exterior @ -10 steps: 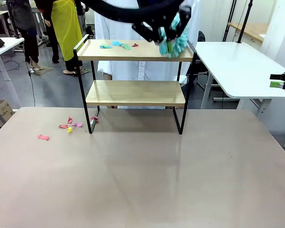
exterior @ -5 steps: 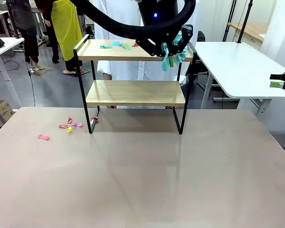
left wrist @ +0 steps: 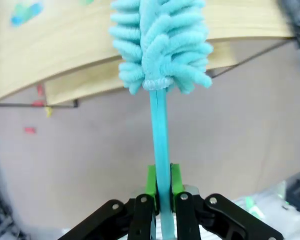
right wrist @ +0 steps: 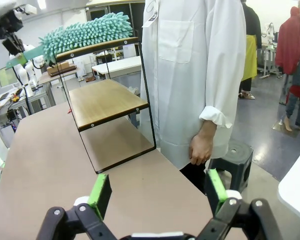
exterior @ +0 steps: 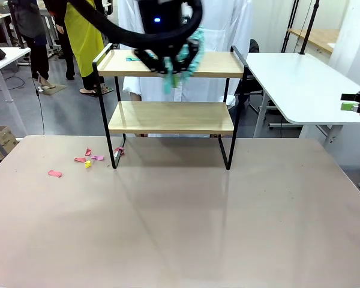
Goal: Clean the shelf.
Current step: Clean the specific section of the Shelf indicated by the human with the Duster.
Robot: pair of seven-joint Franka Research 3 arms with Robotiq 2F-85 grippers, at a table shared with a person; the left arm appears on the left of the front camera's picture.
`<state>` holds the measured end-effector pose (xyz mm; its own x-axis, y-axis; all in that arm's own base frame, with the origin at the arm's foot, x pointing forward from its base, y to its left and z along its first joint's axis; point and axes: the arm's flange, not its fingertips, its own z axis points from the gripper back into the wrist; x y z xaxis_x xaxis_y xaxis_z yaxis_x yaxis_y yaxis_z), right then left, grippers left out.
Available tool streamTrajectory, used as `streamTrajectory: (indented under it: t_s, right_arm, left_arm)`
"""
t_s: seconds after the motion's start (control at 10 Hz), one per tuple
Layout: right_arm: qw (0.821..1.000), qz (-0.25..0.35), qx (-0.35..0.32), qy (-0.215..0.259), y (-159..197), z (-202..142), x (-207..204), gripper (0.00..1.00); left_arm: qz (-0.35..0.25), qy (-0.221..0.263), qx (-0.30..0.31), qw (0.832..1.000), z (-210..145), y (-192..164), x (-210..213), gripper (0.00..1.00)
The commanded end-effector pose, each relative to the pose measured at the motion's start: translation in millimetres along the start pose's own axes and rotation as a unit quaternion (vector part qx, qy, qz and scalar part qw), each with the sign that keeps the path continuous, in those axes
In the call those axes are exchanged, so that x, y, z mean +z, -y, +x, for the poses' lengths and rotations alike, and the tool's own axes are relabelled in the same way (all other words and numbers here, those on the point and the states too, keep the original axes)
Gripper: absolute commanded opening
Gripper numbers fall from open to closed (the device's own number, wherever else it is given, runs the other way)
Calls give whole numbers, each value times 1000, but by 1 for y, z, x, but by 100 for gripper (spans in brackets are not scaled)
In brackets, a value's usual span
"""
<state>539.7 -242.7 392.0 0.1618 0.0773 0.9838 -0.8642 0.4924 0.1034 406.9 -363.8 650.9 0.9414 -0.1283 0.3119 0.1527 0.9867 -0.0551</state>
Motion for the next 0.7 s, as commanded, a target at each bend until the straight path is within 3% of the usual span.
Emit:
streamTrajectory:
  t_s: [0.0, 0.3, 0.6]
  right_arm:
    - [1000, -3, 3, -1, 0, 2, -1, 100]
    - [1000, -3, 3, -1, 0, 2, -1, 100]
    - [1000, -3, 3, -1, 0, 2, -1, 100]
  left_arm:
    - [55, -25, 16, 998, -8, -45, -4, 13]
    - [132, -26, 47, 990, -14, -113, -1, 13]
    - [214, 45, 71, 973, -30, -131, 22, 13]
